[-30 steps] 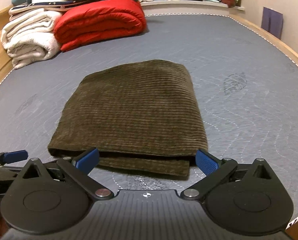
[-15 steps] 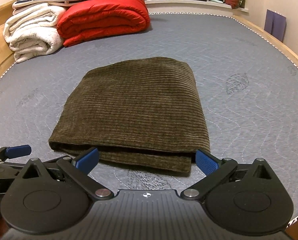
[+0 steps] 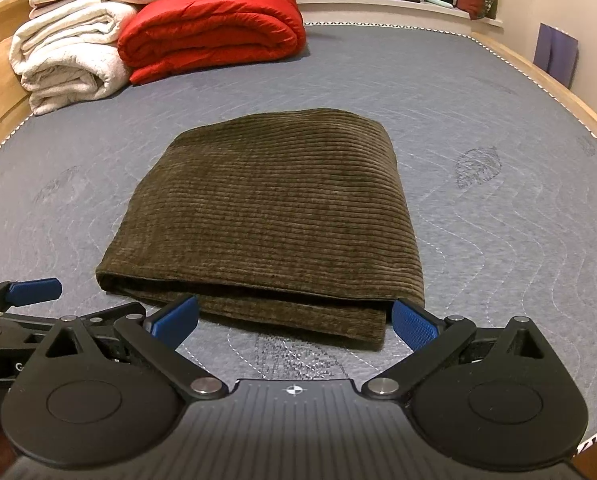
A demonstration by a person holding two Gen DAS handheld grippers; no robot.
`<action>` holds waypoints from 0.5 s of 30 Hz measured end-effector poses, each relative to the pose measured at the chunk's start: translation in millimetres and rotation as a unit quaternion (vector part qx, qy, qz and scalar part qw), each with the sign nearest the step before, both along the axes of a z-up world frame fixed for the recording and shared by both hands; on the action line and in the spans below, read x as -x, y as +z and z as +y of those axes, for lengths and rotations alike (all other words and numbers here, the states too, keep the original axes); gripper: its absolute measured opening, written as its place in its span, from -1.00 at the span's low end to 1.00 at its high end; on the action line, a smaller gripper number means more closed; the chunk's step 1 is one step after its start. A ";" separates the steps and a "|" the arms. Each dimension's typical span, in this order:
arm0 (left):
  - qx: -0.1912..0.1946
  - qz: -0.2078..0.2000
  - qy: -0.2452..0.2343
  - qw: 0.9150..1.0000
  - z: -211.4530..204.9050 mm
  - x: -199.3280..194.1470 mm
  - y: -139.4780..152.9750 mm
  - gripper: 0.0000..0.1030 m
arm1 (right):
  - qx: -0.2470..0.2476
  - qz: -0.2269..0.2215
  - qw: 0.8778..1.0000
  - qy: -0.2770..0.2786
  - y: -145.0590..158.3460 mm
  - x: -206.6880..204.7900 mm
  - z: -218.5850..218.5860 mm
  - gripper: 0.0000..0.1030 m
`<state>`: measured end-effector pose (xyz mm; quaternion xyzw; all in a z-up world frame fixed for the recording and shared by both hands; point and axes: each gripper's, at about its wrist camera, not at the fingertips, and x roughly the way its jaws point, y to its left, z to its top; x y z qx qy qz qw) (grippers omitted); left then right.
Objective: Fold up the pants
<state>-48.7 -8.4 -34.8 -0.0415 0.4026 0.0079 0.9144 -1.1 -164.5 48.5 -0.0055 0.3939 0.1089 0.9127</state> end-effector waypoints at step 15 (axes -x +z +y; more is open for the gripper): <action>-0.001 -0.003 -0.003 1.000 0.0 1.0 0.5 0.99 | 0.004 -0.001 1.000 0.001 -1.0 1.0 0.5 0.98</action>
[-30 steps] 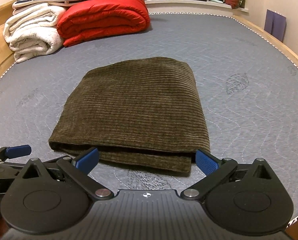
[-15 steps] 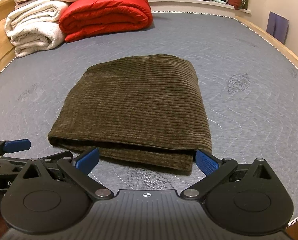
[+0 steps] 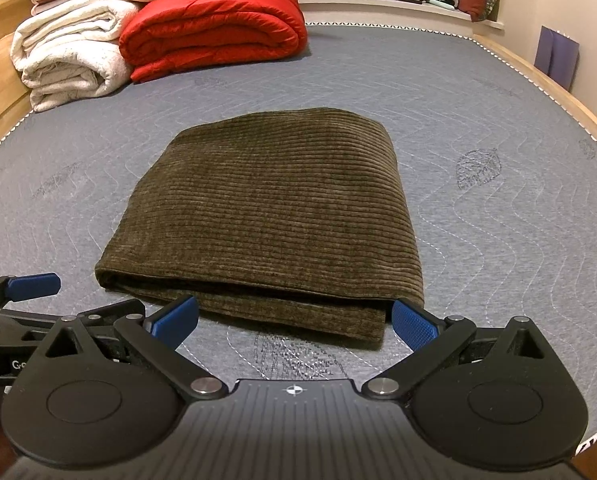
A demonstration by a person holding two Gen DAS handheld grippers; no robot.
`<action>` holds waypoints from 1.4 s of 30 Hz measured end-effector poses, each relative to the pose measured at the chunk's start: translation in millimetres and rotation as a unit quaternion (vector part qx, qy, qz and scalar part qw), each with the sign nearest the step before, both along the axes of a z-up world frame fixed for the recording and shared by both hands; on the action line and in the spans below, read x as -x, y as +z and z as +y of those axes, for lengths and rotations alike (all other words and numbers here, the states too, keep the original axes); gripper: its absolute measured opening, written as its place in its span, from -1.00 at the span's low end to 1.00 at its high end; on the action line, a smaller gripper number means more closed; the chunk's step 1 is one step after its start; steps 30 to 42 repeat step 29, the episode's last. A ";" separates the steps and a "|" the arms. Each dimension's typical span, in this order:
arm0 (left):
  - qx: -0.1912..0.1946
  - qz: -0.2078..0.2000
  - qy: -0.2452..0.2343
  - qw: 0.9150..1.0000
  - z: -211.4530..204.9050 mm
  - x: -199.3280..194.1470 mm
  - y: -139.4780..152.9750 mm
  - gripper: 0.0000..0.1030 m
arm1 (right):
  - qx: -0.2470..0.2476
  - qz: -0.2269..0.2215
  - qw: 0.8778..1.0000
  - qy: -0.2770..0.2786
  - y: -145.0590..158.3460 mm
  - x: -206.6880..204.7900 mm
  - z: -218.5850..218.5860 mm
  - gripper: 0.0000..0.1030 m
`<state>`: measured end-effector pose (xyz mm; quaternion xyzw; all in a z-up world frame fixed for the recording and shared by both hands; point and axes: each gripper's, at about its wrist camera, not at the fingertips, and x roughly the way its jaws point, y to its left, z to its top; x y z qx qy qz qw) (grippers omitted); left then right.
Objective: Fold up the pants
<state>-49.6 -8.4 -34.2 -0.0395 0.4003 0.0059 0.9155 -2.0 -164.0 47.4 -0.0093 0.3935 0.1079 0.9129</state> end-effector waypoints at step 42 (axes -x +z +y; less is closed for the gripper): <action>-0.001 0.000 -0.005 1.000 0.1 -0.2 -1.4 0.99 | 0.000 0.001 1.000 0.000 -0.9 1.0 0.2 0.98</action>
